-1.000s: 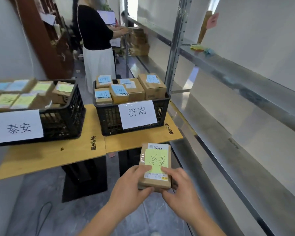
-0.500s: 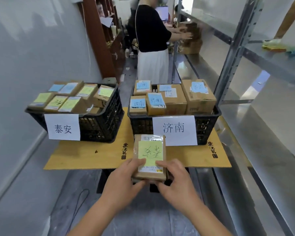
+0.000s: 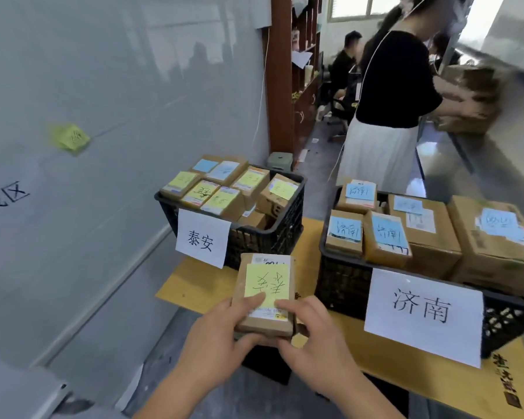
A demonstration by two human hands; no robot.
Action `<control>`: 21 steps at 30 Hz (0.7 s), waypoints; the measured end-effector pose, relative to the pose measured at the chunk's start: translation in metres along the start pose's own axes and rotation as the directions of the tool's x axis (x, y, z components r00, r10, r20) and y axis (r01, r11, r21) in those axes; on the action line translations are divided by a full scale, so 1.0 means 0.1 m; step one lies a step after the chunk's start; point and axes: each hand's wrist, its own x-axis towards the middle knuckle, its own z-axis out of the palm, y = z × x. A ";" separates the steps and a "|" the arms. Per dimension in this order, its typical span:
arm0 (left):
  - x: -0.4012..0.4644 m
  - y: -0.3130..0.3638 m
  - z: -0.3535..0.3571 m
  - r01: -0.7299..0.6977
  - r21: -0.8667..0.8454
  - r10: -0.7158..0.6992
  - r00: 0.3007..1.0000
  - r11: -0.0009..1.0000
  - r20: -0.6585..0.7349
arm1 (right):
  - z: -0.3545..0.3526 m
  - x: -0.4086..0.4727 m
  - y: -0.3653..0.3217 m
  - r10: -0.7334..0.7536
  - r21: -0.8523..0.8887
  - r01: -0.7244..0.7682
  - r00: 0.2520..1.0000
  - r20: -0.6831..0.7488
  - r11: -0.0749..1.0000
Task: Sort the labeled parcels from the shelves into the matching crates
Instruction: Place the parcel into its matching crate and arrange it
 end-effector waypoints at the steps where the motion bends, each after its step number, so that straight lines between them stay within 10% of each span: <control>1: 0.11 -0.08 -0.05 -0.004 -0.003 0.004 1.000 1.000 -0.002 | 0.03 0.13 -0.02 -0.001 -0.008 0.001 1.000 -0.002 1.000; 21: 2.96 -1.28 -0.94 -0.101 -0.102 0.114 0.984 0.990 0.134 | 0.32 2.36 -0.09 0.181 -0.269 -0.235 0.960 -0.213 0.934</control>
